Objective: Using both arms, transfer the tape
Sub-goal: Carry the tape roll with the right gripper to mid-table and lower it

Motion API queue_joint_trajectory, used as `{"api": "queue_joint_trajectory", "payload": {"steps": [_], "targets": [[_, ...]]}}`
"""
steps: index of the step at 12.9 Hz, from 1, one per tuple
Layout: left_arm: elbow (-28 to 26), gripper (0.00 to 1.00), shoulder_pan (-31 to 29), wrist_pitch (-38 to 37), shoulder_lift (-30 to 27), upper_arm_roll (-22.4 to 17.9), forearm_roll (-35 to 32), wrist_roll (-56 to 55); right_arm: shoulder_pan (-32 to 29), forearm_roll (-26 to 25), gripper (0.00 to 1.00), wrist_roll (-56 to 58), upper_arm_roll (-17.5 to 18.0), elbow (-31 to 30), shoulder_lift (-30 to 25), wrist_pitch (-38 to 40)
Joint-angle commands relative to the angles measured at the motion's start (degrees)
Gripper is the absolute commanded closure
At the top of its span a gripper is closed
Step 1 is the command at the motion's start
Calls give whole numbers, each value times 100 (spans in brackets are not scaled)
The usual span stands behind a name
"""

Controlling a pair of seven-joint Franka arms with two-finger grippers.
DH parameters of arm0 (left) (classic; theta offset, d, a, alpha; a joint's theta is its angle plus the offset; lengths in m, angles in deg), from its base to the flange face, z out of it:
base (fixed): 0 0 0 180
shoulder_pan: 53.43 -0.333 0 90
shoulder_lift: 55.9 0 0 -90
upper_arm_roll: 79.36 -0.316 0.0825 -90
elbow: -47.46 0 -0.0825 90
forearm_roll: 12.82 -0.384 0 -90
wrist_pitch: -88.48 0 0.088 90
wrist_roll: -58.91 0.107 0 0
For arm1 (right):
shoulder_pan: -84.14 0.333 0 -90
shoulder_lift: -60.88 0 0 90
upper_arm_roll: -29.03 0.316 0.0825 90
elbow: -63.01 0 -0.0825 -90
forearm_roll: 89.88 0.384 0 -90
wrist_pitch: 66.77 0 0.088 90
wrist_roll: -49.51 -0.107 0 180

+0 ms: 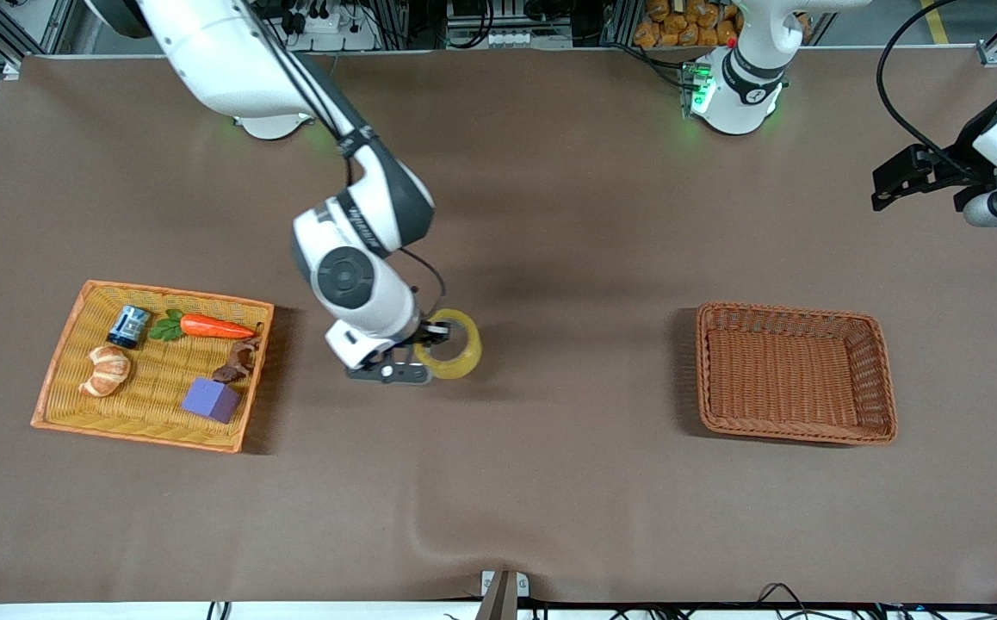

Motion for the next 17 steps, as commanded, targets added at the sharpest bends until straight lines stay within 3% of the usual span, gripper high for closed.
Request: {"api": "queue_joint_trajectory", "payload": {"steps": [1, 6, 7, 9, 14, 17], "targets": [[66, 0, -9, -42, -7, 21, 9, 12, 200, 75, 100, -482, -62, 397, 298, -12], [75, 0, 0, -42, 2, 21, 9, 12, 465, 75, 100, -1002, -62, 494, 659, -487], [75, 0, 0, -33, 2, 21, 9, 20, 456, 75, 81, -984, -62, 486, 668, -478], [75, 0, 17, -33, 11, 21, 1, 12, 482, 22, 0, -1002, -70, 486, 668, -478], [75, 0, 17, -33, 20, 21, 1, 12, 430, 31, 0, -914, -88, 495, 545, -435], [66, 0, 26, -33, 20, 21, 1, 3, 53, 57, 0, -389, -88, 425, 300, -330]]}}
